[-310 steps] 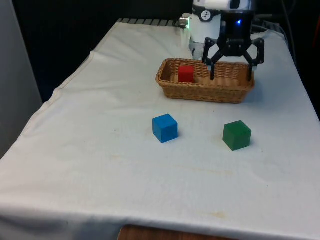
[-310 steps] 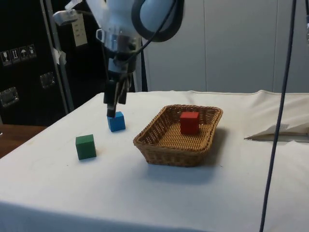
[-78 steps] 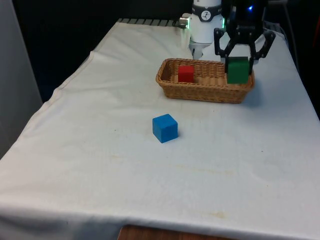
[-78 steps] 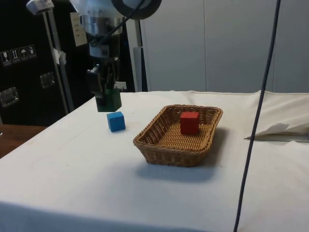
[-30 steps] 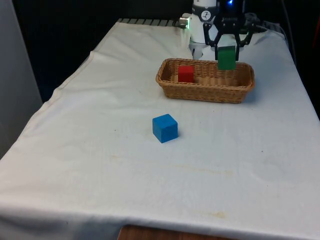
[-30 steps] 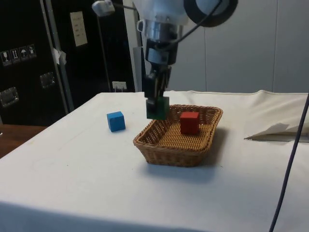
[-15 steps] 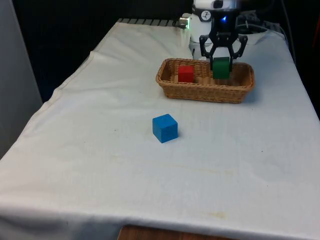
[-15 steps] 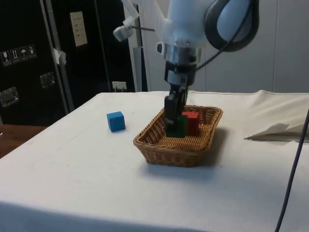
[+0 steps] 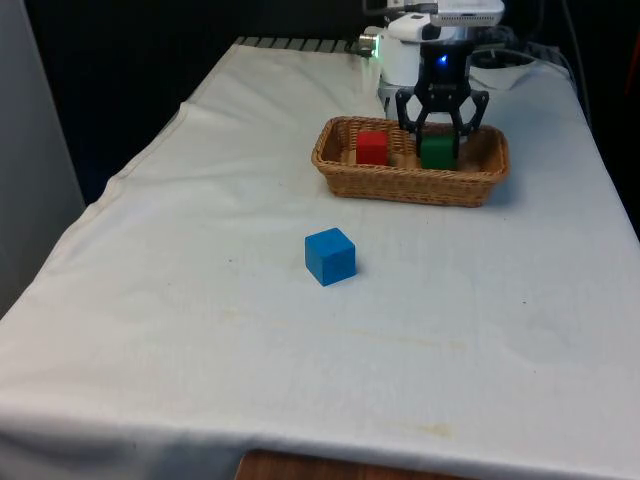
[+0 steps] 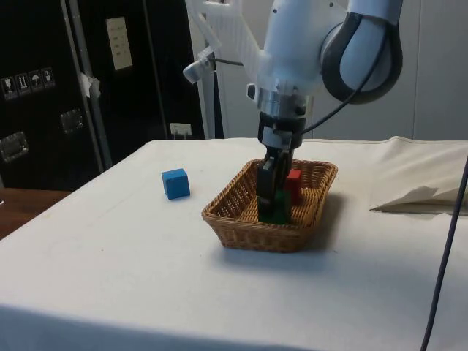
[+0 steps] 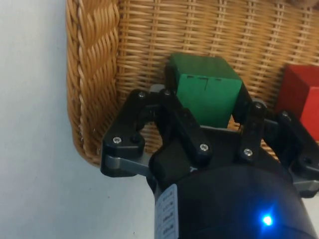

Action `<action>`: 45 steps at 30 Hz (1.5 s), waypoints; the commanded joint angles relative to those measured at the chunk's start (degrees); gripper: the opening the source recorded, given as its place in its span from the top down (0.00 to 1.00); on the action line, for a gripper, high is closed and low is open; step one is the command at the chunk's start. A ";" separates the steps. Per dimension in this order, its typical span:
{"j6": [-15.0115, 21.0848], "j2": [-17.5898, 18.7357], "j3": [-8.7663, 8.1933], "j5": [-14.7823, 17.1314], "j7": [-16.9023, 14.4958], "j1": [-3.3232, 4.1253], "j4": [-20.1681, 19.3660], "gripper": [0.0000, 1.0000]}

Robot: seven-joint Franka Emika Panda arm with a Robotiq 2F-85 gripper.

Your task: Pick up exactly two blocks and place them into the basket.

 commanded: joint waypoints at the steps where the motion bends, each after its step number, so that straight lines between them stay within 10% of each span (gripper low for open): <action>1: 0.17 -0.40 0.06 0.17 0.11 -0.11 -0.29 0.97; 5: 0.23 -0.40 0.00 0.29 0.06 -0.17 -0.29 0.95; 9: 0.23 -0.34 0.00 0.29 0.06 -0.23 -0.29 0.72; 16: 0.23 -0.34 0.06 0.29 0.00 -0.34 -0.29 0.00; 26: -0.06 -0.52 -0.17 0.00 0.00 -0.29 0.17 0.00; 45: -14.04 -6.65 0.11 0.40 -0.40 -0.17 8.14 0.00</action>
